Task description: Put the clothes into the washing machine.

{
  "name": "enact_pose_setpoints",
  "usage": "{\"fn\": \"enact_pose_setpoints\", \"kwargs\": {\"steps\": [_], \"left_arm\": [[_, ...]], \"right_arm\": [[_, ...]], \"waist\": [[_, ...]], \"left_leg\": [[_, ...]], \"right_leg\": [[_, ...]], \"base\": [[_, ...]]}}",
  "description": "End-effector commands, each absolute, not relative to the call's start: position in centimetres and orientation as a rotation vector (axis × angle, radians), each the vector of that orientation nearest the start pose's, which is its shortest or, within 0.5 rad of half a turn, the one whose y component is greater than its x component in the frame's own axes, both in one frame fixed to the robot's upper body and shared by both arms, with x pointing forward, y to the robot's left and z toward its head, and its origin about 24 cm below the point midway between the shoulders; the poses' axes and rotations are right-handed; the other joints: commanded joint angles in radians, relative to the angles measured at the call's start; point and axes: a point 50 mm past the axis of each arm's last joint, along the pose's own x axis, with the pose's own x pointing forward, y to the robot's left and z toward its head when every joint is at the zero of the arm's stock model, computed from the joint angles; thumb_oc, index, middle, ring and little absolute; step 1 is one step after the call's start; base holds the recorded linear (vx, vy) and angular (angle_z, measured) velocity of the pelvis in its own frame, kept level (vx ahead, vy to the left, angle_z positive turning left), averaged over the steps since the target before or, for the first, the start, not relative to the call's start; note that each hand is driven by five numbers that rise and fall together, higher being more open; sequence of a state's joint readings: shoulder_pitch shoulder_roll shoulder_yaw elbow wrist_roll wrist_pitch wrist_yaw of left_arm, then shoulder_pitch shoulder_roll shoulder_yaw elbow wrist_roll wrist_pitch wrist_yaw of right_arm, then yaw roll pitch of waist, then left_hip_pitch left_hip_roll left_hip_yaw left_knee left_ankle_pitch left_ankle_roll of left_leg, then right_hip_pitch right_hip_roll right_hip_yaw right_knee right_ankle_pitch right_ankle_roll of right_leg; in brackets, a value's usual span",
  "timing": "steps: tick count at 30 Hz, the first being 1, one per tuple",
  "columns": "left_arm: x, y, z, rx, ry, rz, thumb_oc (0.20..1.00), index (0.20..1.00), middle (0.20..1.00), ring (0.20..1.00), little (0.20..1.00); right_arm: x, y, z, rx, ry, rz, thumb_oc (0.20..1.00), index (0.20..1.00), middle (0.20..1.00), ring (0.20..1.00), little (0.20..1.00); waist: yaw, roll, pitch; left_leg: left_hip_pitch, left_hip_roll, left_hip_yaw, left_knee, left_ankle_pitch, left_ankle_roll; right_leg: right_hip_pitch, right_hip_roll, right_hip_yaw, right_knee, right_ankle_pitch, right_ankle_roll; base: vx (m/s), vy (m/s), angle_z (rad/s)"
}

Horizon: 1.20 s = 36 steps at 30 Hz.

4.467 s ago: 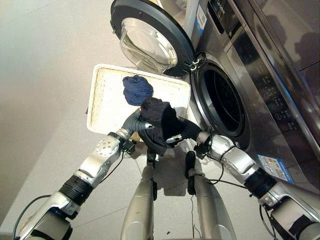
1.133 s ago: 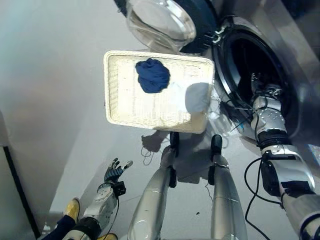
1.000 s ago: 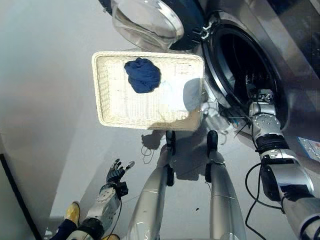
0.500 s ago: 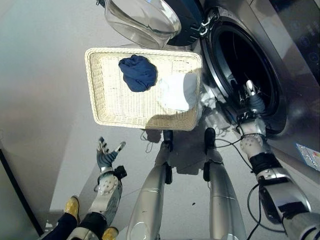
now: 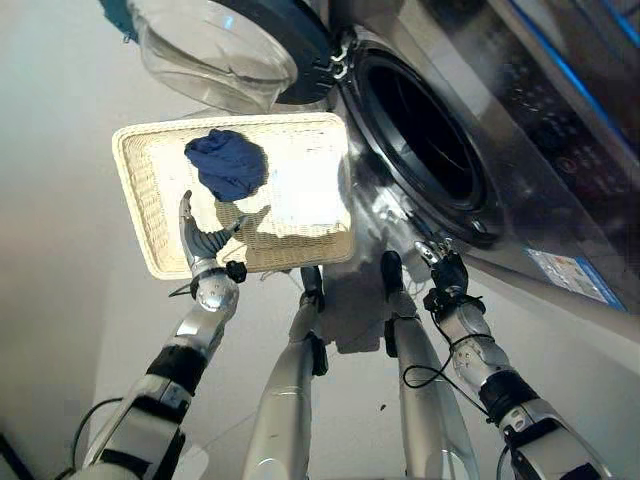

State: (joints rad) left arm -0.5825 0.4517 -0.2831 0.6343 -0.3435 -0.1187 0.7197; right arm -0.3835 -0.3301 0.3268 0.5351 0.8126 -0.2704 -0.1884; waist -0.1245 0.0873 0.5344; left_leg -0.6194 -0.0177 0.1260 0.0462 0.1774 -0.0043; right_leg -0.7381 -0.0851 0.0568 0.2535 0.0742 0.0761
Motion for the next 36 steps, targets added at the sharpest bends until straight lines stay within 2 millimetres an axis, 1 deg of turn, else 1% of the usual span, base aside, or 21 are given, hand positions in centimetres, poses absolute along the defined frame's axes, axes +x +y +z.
{"fn": "enact_pose_setpoints", "kwargs": {"steps": [1, 2, 4, 5, 8, 10, 12, 13, 14, 16, 17, 19, 22, 27, 30, 31, 32, 33, 34, 35, 36], "left_arm": [[35.4, 26.0, 11.3, 0.195, -0.061, 0.671, 1.0, 1.0, 1.0, 1.0, 1.0], [35.7, 26.5, 11.4, 0.185, -0.031, 0.692, 1.0, 1.0, 1.0, 1.0, 1.0], [36.1, 27.8, 11.8, 0.144, 0.015, 0.746, 1.0, 1.0, 1.0, 1.0, 1.0], [36.1, 27.9, 11.9, 0.141, 0.018, 0.75, 1.0, 1.0, 1.0, 1.0, 1.0], [36.0, 30.5, 12.6, 0.091, 0.076, 0.887, 1.0, 1.0, 1.0, 1.0, 1.0], [35.8, 31.3, 13.0, 0.09, 0.092, 0.958, 1.0, 1.0, 1.0, 1.0, 1.0], [35.4, 32.3, 13.7, 0.077, 0.094, 1.069, 1.0, 1.0, 1.0, 1.0, 1.0], [35.0, 33.1, 14.4, 0.03, 0.067, 1.175, 1.0, 1.0, 1.0, 1.0, 1.0], [34.9, 33.2, 14.6, 0.012, 0.058, 1.195, 1.0, 1.0, 1.0, 1.0, 1.0], [34.6, 33.7, 15.8, -0.057, 0.006, 1.279, 1.0, 1.0, 1.0, 1.0, 1.0], [34.6, 33.7, 16.0, -0.073, -0.006, 1.292, 1.0, 1.0, 1.0, 1.0, 1.0], [34.6, 33.8, 17.3, -0.151, -0.069, 1.341, 1.0, 1.0, 1.0, 1.0, 1.0], [34.9, 33.7, 18.8, -0.201, -0.12, 1.346, 1.0, 1.0, 1.0, 1.0, 1.0], [35.3, 33.7, 22.4, -0.278, -0.239, 1.319, 1.0, 1.0, 1.0, 1.0, 1.0], [35.5, 33.4, 24.7, -0.333, -0.359, 1.273, 1.0, 1.0, 1.0, 1.0, 1.0], [35.3, 33.1, 25.9, -0.367, -0.454, 1.254, 1.0, 1.0, 1.0, 1.0, 1.0], [35.1, 32.3, 27.5, -0.417, -0.574, 1.213, 1.0, 1.0, 1.0, 1.0, 1.0], [35.1, 32.0, 27.8, -0.439, -0.608, 1.199, 0.595, 0.595, 0.595, 0.595, 0.595], [35.0, 31.6, 28.1, -0.448, -0.63, 1.183, 0.395, 0.395, 0.395, 0.395, 0.395], [35.1, 31.2, 28.2, -0.463, -0.651, 1.159, 0.2, 0.2, 0.2, 0.2, 0.2], [35.2, 30.9, 28.2, -0.473, -0.653, 1.141, 0.2, 0.2, 0.2, 0.2, 0.2]], "right_arm": [[30.8, -15.1, 4.7, 0.347, -0.016, 0.064, 1.0, 1.0, 1.0, 1.0, 1.0], [30.4, -14.3, 5.0, 0.358, -0.022, 0.108, 1.0, 1.0, 1.0, 1.0, 1.0], [30.1, -13.4, 5.5, 0.37, -0.042, 0.167, 1.0, 1.0, 1.0, 1.0, 1.0], [30.0, -13.3, 5.5, 0.37, -0.044, 0.172, 1.0, 1.0, 1.0, 1.0, 1.0], [29.3, -12.3, 6.7, 0.351, -0.096, 0.256, 1.0, 1.0, 1.0, 1.0, 1.0], [29.1, -12.0, 7.0, 0.338, -0.11, 0.286, 1.0, 1.0, 1.0, 1.0, 1.0], [28.8, -11.8, 7.4, 0.34, -0.112, 0.324, 1.0, 1.0, 1.0, 1.0, 1.0], [28.6, -11.6, 7.4, 0.339, -0.115, 0.347, 1.0, 1.0, 1.0, 1.0, 1.0], [28.6, -11.6, 7.5, 0.339, -0.117, 0.35, 1.0, 1.0, 1.0, 1.0, 1.0], [28.4, -11.5, 7.6, 0.344, -0.124, 0.368, 1.0, 1.0, 1.0, 1.0, 1.0], [28.4, -11.4, 7.6, 0.344, -0.124, 0.37, 1.0, 1.0, 1.0, 1.0, 1.0], [28.5, -11.1, 7.7, 0.345, -0.123, 0.375, 1.0, 1.0, 1.0, 1.0, 1.0], [28.6, -11.0, 7.7, 0.345, -0.115, 0.376, 1.0, 1.0, 1.0, 1.0, 1.0], [28.9, -11.3, 8.0, 0.343, -0.112, 0.37, 1.0, 1.0, 1.0, 1.0, 1.0], [29.0, -11.5, 7.9, 0.344, -0.108, 0.371, 1.0, 1.0, 1.0, 1.0, 1.0], [28.9, -11.5, 7.7, 0.34, -0.099, 0.375, 1.0, 1.0, 1.0, 1.0, 1.0], [28.6, -11.6, 7.3, 0.344, -0.085, 0.379, 1.0, 1.0, 1.0, 1.0, 1.0], [28.4, -11.7, 7.1, 0.344, -0.079, 0.38, 1.0, 1.0, 1.0, 1.0, 1.0], [28.3, -11.8, 6.8, 0.344, -0.075, 0.381, 1.0, 1.0, 1.0, 1.0, 1.0], [28.1, -11.9, 6.5, 0.347, -0.072, 0.384, 1.0, 1.0, 1.0, 1.0, 1.0], [28.0, -11.9, 6.2, 0.35, -0.064, 0.388, 1.0, 1.0, 1.0, 1.0, 1.0]], "waist": [[-0.031, -0.067, -0.014], [-0.043, -0.075, -0.014], [-0.066, -0.087, -0.014], [-0.068, -0.087, -0.014], [-0.104, -0.111, -0.014], [-0.115, -0.122, -0.014], [-0.127, -0.135, -0.014], [-0.135, -0.148, -0.014], [-0.136, -0.15, -0.014], [-0.139, -0.164, -0.014], [-0.14, -0.167, -0.014], [-0.145, -0.182, -0.014], [-0.15, -0.193, -0.014], [-0.171, -0.21, -0.014], [-0.182, -0.219, -0.014], [-0.186, -0.223, -0.014], [-0.191, -0.228, -0.014], [-0.19, -0.228, -0.014], [-0.191, -0.228, -0.014], [-0.191, -0.228, -0.014], [-0.191, -0.228, -0.014]], "left_leg": [[-0.045, -0.062, 0.021, 0.166, -0.112, -0.031], [-0.049, -0.058, 0.032, 0.18, -0.126, -0.031], [-0.066, -0.056, 0.045, 0.203, -0.138, -0.031], [-0.067, -0.055, 0.046, 0.205, -0.139, -0.031], [-0.095, -0.047, 0.067, 0.253, -0.168, -0.033], [-0.109, -0.042, 0.076, 0.275, -0.184, -0.034], [-0.126, -0.037, 0.083, 0.302, -0.201, -0.033], [-0.14, -0.036, 0.084, 0.328, -0.217, -0.032], [-0.144, -0.035, 0.085, 0.332, -0.22, -0.032], [-0.165, -0.028, 0.082, 0.355, -0.235, -0.032], [-0.17, -0.027, 0.08, 0.36, -0.238, -0.033], [-0.197, -0.025, 0.071, 0.381, -0.251, -0.034], [-0.22, -0.02, 0.067, 0.393, -0.26, -0.034], [-0.264, -0.008, 0.08, 0.419, -0.279, -0.034], [-0.294, -0.005, 0.08, 0.441, -0.291, -0.032], [-0.302, -0.004, 0.078, 0.445, -0.295, -0.031], [-0.311, -0.005, 0.076, 0.448, -0.298, -0.029], [-0.315, -0.006, 0.075, 0.45, -0.299, -0.028], [-0.319, -0.007, 0.074, 0.451, -0.299, -0.027], [-0.32, -0.008, 0.074, 0.452, -0.3, -0.026], [-0.32, -0.01, 0.073, 0.451, -0.3, -0.026]], "right_leg": [[0.005, 0.04, -0.052, -0.121, 0.101, -0.008], [-0.002, 0.048, -0.042, -0.115, 0.095, -0.008], [-0.026, 0.056, -0.025, -0.108, 0.095, -0.01], [-0.029, 0.057, -0.024, -0.108, 0.095, -0.01], [-0.068, 0.061, -0.004, -0.096, 0.094, -0.011], [-0.084, 0.063, 0.004, -0.091, 0.095, -0.012], [-0.104, 0.068, 0.012, -0.083, 0.094, -0.015], [-0.117, 0.071, 0.016, -0.076, 0.093, -0.017], [-0.12, 0.072, 0.017, -0.074, 0.092, -0.018], [-0.141, 0.074, 0.016, -0.065, 0.089, -0.019], [-0.145, 0.074, 0.016, -0.064, 0.089, -0.019], [-0.171, 0.078, 0.014, -0.058, 0.094, -0.019], [-0.196, 0.081, 0.014, -0.055, 0.098, -0.02], [-0.243, 0.08, 0.011, -0.049, 0.11, -0.019], [-0.269, 0.079, 0.014, -0.043, 0.115, -0.02], [-0.275, 0.08, 0.016, -0.042, 0.115, -0.021], [-0.283, 0.083, 0.022, -0.038, 0.116, -0.022], [-0.286, 0.084, 0.023, -0.036, 0.116, -0.023], [-0.289, 0.086, 0.025, -0.033, 0.115, -0.023], [-0.29, 0.086, 0.027, -0.031, 0.116, -0.024], [-0.29, 0.089, 0.029, -0.029, 0.114, -0.024]], "base": [[0.02, 0.099, -0.15], [0.04, 0.128, -0.14], [0.02, 0.105, -0.11], [0.0, 0.102, -0.18], [0.0, 0.092, -0.15], [0.01, 0.077, -0.1], [0.02, 0.061, -0.09], [0.01, 0.033, -0.08], [0.01, 0.017, -0.1], [0.01, -0.017, -0.13], [0.01, -0.015, -0.06], [0.0, 0.0, 0.0], [0.0, 0.004, 0.01], [0.01, 0.01, 0.07], [0.01, 0.003, 0.02], [0.01, 0.019, 0.04], [0.0, 0.025, 0.07], [0.0, 0.03, 0.09], [0.0, 0.021, 0.06], [0.0, 0.019, 0.05], [-0.01, 0.014, 0.04]]}}
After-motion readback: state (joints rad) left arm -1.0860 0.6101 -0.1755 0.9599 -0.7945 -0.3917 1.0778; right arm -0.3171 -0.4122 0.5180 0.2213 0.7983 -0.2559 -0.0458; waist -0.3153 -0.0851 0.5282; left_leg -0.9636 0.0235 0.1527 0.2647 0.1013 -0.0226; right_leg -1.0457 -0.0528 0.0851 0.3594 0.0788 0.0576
